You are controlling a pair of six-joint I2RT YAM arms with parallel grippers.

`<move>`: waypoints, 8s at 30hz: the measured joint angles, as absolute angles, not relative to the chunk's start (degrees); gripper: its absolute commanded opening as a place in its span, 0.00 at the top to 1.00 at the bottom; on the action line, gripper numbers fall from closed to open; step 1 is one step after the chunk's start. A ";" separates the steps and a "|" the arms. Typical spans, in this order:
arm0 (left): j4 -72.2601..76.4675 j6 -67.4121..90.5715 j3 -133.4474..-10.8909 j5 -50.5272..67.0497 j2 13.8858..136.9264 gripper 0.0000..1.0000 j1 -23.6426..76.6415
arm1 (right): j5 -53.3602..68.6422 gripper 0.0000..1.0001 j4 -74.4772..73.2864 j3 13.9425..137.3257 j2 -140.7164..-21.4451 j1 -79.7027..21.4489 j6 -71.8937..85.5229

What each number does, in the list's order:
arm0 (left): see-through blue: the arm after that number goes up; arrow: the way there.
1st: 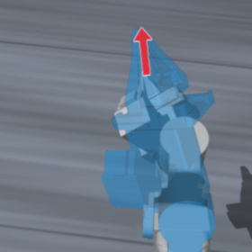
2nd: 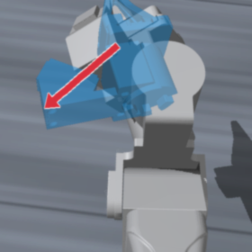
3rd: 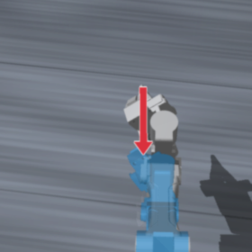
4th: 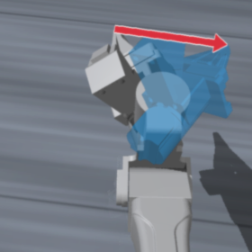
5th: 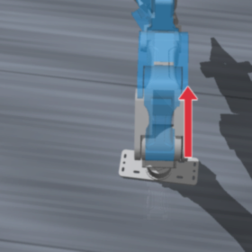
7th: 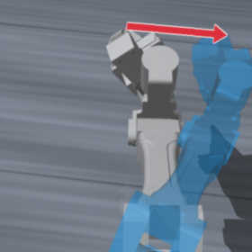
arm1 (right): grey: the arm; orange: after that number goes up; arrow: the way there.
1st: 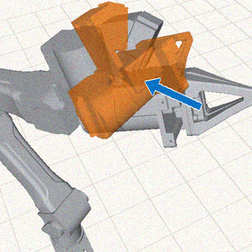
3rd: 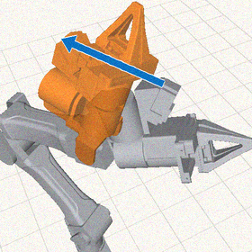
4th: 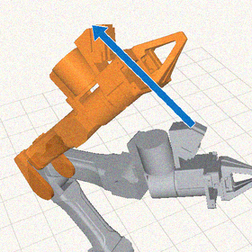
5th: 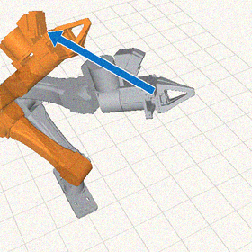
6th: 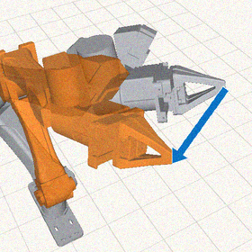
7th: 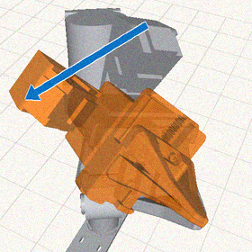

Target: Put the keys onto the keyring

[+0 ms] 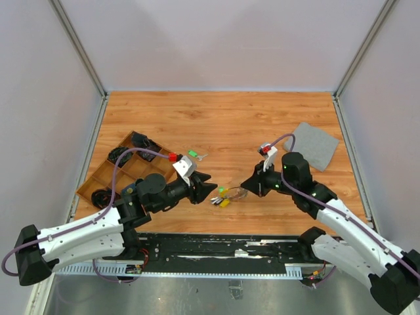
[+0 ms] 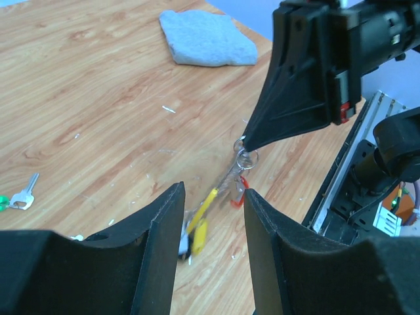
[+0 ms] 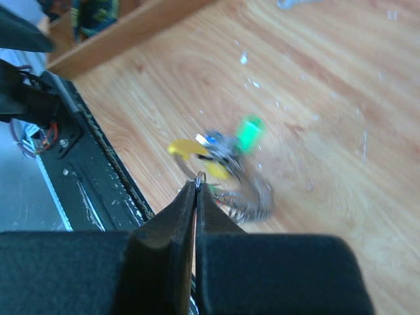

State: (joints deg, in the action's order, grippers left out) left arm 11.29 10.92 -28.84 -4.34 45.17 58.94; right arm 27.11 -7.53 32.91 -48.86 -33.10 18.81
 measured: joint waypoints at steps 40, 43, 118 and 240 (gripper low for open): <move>15.25 4.23 -43.72 11.11 44.58 0.51 58.94 | 61.54 1.00 -15.99 60.29 -47.55 -33.08 -4.19; 15.38 3.18 -44.25 14.81 45.91 0.52 58.94 | 61.80 0.99 -15.11 60.42 -47.55 -33.08 -3.88; 12.69 2.04 -49.80 17.89 55.66 1.00 58.89 | 44.25 0.56 -18.72 59.79 -39.68 -32.71 6.02; 4.99 0.40 -52.66 24.12 56.25 0.99 58.94 | 40.05 0.69 -35.90 69.91 -49.25 -42.59 -17.02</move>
